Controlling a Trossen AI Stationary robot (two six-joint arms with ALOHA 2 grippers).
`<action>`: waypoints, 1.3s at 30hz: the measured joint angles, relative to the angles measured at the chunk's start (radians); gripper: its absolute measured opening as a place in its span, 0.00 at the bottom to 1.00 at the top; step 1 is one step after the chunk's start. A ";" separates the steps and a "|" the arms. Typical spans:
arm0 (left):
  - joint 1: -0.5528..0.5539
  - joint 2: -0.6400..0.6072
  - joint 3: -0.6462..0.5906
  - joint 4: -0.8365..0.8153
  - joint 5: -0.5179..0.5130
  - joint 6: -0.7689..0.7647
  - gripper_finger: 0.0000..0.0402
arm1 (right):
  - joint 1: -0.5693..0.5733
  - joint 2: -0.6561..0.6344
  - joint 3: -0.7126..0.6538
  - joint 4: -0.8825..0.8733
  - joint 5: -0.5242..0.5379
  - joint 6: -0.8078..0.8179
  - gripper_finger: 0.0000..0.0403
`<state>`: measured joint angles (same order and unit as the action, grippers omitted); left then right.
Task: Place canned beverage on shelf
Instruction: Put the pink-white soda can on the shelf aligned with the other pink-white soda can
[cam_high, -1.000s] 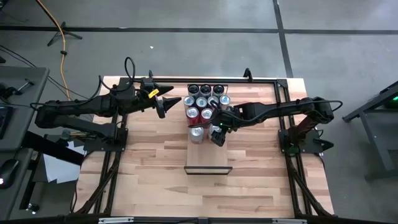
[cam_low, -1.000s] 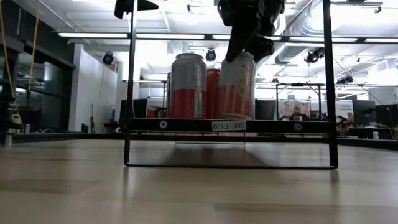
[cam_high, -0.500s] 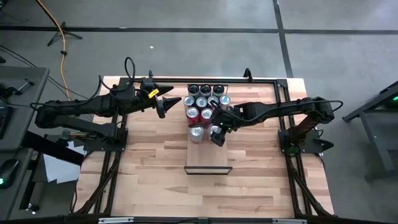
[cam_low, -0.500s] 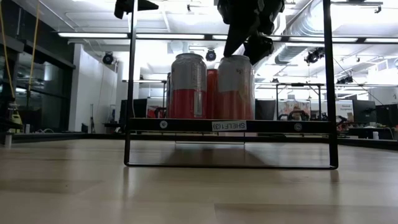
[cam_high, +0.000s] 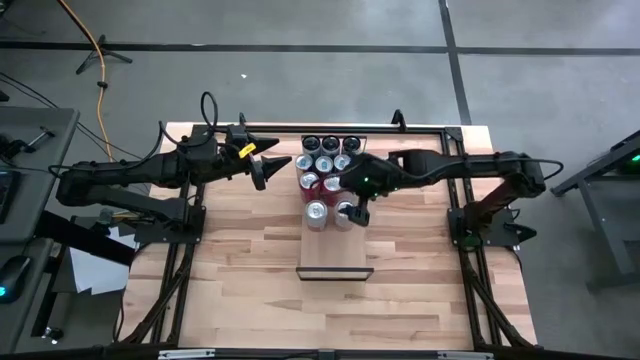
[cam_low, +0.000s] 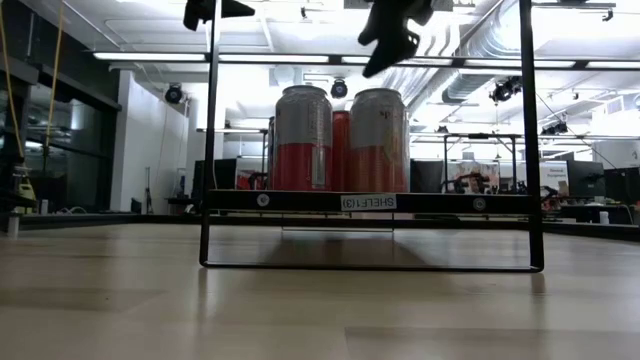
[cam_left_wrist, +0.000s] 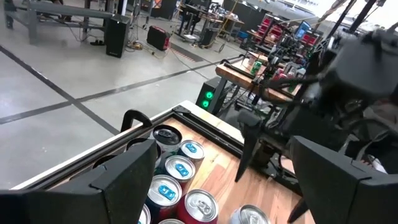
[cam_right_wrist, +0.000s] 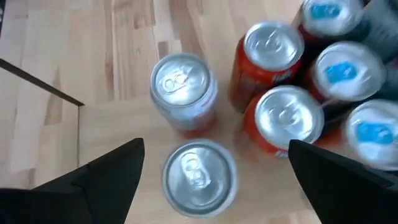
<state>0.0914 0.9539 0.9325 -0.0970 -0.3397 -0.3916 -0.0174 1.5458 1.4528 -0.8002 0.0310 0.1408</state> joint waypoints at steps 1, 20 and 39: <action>0.000 0.000 0.000 -0.001 0.000 0.000 0.81 | -0.004 -0.003 0.007 -0.003 0.000 -0.023 0.95; 0.000 0.000 0.000 -0.004 0.000 0.000 0.81 | -0.016 0.008 0.021 0.023 -0.213 -0.529 0.95; 0.000 0.000 0.000 -0.012 0.000 -0.026 0.81 | -0.016 0.125 0.021 -0.076 -0.156 -0.901 0.95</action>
<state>0.0914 0.9535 0.9325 -0.1089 -0.3401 -0.4179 -0.0333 1.6706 1.4734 -0.8765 -0.1246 -0.7603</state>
